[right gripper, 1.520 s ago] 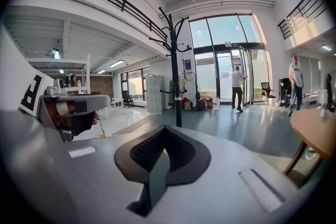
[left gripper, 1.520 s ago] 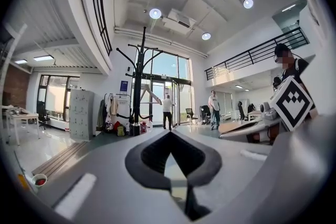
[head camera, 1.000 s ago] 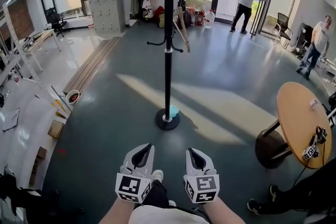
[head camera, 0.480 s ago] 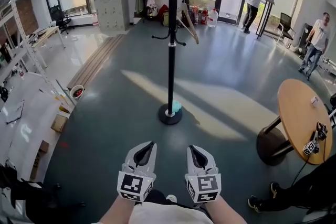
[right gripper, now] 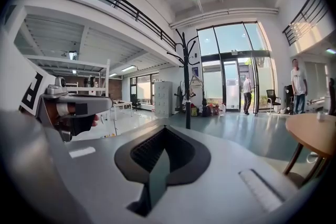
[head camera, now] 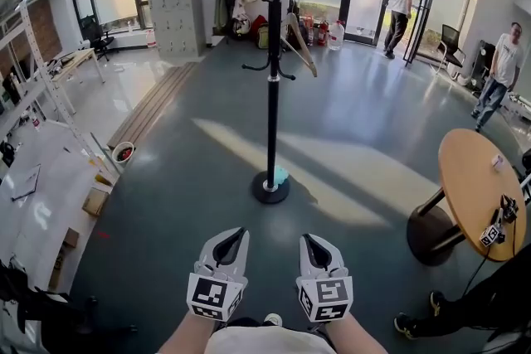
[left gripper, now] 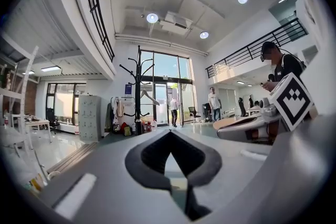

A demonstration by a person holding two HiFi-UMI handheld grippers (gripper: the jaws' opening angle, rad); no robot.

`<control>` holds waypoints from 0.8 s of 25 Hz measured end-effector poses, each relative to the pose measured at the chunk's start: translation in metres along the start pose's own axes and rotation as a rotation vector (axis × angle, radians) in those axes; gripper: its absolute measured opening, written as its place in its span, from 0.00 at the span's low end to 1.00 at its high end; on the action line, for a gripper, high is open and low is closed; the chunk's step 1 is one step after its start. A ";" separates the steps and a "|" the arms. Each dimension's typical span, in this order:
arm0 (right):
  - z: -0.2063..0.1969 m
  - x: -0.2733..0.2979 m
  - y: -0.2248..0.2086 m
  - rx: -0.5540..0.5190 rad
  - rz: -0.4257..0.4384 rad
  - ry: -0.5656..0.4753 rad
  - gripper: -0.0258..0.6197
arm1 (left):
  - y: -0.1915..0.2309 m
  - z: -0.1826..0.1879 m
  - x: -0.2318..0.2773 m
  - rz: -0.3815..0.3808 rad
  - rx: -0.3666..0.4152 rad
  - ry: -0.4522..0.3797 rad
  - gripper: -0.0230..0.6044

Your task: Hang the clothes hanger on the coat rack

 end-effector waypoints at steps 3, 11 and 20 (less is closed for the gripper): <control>0.002 -0.001 -0.003 -0.008 0.002 -0.006 0.08 | -0.002 0.000 0.000 -0.001 0.003 -0.005 0.04; 0.007 0.000 -0.002 -0.017 -0.005 -0.004 0.08 | 0.000 0.003 -0.004 0.007 0.001 -0.022 0.04; 0.003 -0.007 -0.007 -0.022 -0.012 -0.001 0.08 | -0.008 -0.003 -0.006 0.008 0.002 -0.022 0.04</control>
Point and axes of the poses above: the fingertips, and each gripper's own axes: x forward along the fingers, y to its left, z out of its top, the point moved 8 cm from there along -x, backward along the fingers, and after that the axes turned 15 degrees about -x, right-handed, at the moved point
